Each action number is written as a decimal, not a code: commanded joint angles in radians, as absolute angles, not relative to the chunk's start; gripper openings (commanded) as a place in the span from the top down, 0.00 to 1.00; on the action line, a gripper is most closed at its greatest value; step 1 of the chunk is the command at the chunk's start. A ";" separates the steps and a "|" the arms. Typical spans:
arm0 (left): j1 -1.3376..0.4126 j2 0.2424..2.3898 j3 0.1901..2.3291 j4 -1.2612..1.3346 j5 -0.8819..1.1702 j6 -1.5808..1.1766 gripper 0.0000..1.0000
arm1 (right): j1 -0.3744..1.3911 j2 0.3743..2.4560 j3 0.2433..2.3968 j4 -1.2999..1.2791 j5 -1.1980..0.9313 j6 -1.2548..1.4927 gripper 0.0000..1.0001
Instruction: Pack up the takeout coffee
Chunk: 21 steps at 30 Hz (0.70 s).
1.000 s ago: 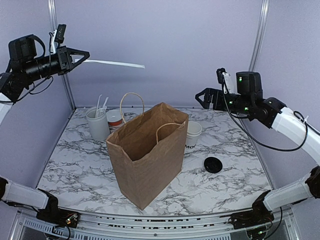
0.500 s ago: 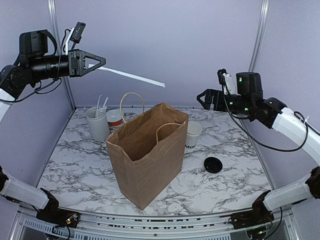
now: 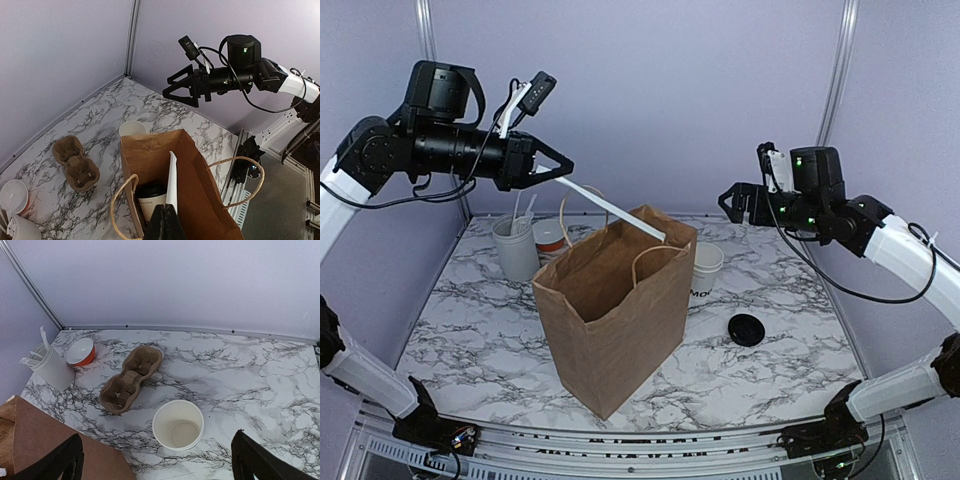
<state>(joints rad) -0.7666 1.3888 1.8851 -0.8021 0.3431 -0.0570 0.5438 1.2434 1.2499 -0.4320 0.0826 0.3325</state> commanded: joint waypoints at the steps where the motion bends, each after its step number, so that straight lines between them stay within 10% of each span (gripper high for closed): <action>1: -0.818 1.435 1.941 -0.883 0.229 -0.007 1.00 | 0.535 1.222 1.253 -0.449 0.102 0.323 0.00; 12: -0.897 1.505 1.992 -0.908 0.151 0.005 0.89 | 0.535 1.223 1.252 -0.453 0.108 0.318 0.00; 21: -0.920 1.516 2.013 -0.902 0.122 0.003 0.29 | 0.536 1.229 1.260 -0.453 0.110 0.313 0.00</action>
<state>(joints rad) -0.9085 1.5127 1.9839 -0.8959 0.1455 0.0017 0.5438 1.2434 1.2465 -0.4473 0.0967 0.3210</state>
